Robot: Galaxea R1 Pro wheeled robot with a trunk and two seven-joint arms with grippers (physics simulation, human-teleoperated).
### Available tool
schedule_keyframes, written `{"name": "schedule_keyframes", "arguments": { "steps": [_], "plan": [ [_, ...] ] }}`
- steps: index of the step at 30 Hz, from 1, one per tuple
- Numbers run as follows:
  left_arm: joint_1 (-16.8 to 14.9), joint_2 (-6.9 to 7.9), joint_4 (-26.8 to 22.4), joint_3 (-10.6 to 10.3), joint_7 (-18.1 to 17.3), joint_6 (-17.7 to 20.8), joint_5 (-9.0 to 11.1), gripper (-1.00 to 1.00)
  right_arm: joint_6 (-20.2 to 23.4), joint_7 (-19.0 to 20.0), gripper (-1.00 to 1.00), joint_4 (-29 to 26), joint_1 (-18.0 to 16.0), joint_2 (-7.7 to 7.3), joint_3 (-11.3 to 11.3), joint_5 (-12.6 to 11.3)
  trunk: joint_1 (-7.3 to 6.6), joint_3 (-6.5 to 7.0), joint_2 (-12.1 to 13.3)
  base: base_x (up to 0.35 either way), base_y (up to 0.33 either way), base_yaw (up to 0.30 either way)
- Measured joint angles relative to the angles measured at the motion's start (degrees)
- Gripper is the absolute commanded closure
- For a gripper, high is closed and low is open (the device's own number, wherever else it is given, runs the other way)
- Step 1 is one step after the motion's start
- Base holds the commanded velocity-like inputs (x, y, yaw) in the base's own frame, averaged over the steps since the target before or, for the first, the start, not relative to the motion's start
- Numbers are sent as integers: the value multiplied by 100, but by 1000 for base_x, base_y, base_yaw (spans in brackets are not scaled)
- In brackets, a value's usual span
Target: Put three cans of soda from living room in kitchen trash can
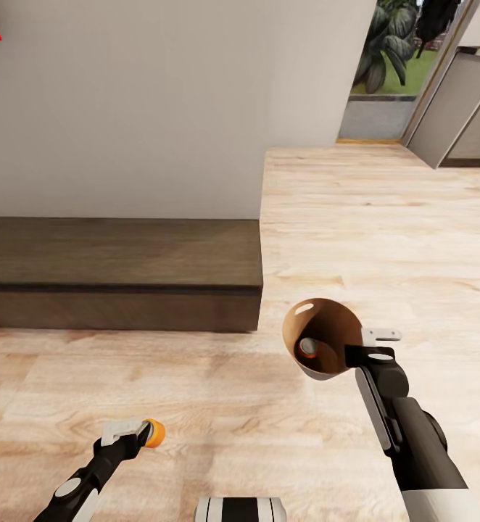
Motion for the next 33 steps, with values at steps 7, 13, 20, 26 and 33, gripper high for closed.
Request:
{"name": "schedule_keyframes", "arguments": {
  "steps": [7,13,20,26,33],
  "plan": [
    [1,0,0,0,0,2,0,-100,1,0,100,-1,2,0,0,8,21,-19,-38,0,0,0],
    [1,1,3,0,0,1,-1,-100,0,0,100,1,2,0,0,-6,153,-127,-279,0,0,0],
    [1,1,5,0,0,2,-1,-100,-1,0,100,0,3,0,0,-9,307,-252,-560,0,0,0],
    [1,0,4,0,0,3,0,-100,4,-1,100,1,5,0,-1,0,439,-360,-800,0,0,0],
    [1,-1,4,0,0,2,0,-100,2,-1,100,0,2,0,0,10,461,-378,-842,0,0,0]
  ]
}}
